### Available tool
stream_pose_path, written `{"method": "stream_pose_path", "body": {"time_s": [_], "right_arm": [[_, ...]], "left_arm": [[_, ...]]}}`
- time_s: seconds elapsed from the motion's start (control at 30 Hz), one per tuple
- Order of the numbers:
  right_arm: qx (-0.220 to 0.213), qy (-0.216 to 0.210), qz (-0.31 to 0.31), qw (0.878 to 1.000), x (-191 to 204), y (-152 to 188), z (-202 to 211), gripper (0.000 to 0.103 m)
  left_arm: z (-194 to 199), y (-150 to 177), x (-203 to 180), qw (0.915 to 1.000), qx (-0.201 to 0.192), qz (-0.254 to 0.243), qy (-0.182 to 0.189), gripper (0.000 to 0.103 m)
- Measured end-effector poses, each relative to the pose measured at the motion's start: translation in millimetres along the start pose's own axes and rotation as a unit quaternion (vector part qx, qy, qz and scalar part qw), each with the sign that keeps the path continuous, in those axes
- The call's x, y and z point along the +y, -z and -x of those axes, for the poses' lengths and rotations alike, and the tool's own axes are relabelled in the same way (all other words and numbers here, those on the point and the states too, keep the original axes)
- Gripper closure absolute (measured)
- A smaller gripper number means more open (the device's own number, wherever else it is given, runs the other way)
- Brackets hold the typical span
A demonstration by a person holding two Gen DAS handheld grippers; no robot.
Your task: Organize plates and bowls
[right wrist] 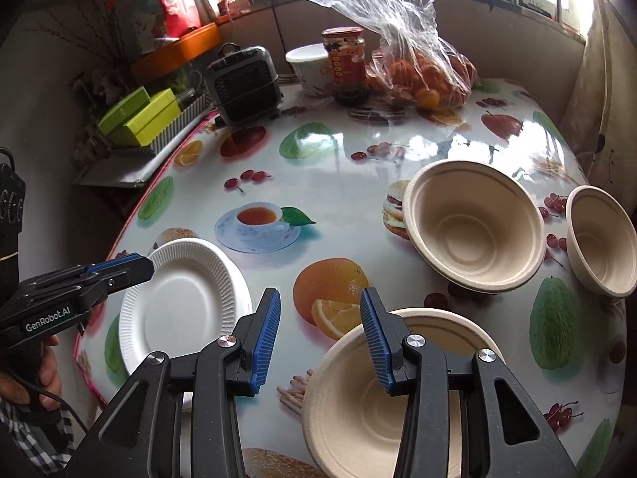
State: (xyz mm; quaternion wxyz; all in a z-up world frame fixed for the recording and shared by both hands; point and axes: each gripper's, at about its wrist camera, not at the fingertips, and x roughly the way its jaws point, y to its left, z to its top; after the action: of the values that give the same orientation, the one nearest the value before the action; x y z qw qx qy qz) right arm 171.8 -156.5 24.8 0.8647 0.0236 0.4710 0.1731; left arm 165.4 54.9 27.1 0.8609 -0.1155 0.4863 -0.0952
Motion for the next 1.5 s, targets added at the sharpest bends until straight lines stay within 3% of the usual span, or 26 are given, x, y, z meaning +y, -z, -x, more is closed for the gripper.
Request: {"method": "stream_pose_path", "body": {"time_s": [0.8,1.2,1.5], "right_arm": [[-0.055,0.077,-0.057,0.994,-91,7,42,0.062],[-0.061,0.083,-0.098,0.99,-147,-4,39,0.062],[-0.059,0.072,-0.09,0.992,-159,-15,23,0.062]], "left_arm": [[-49,-37,-93,0.9964,0.026,-0.061,0.053,0.081],[-80,-66,-118,0.9963,0.033,-0.057,0.055,0.081],[-109,-77,-125,0.9964,0.049,-0.05,0.048,0.081]]}}
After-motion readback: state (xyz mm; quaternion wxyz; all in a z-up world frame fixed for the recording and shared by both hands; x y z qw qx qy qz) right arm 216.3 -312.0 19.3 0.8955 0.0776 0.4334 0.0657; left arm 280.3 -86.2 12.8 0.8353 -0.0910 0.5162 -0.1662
